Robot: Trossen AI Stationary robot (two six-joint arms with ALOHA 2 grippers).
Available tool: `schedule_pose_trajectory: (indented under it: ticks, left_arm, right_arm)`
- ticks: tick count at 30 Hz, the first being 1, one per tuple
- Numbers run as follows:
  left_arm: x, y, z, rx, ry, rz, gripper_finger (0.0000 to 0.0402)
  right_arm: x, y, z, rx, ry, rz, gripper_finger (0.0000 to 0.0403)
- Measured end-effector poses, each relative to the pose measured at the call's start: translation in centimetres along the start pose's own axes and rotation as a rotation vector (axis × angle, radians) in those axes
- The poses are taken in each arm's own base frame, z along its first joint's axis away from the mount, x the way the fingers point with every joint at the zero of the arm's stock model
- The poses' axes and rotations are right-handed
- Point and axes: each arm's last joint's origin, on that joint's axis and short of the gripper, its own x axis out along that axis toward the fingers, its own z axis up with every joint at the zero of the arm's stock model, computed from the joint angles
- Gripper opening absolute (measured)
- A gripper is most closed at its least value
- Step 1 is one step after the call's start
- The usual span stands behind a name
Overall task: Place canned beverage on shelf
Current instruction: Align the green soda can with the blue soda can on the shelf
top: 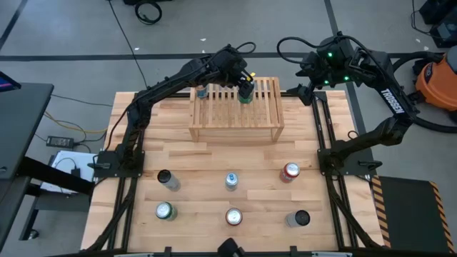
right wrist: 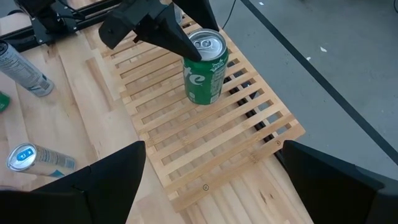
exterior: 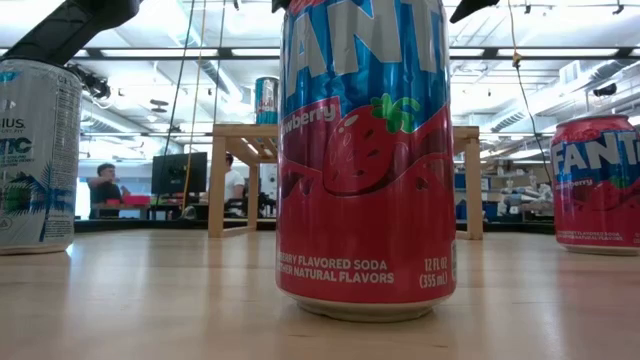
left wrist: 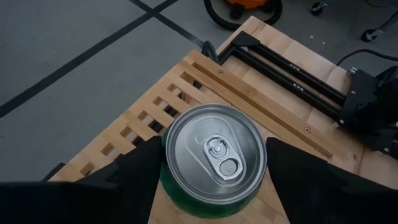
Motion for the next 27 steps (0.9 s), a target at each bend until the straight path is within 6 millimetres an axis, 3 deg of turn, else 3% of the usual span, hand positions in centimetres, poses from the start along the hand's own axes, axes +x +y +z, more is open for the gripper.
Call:
schedule_pose_trajectory:
  ticks: [27]
  left_arm:
    - [-1.5, 0.2, 0.0, 0.017, 0.021, 0.011, 0.0278]
  right_arm:
    - [0.0, 0.0, -0.1, 0.001, 0.014, 0.0, 0.0387]
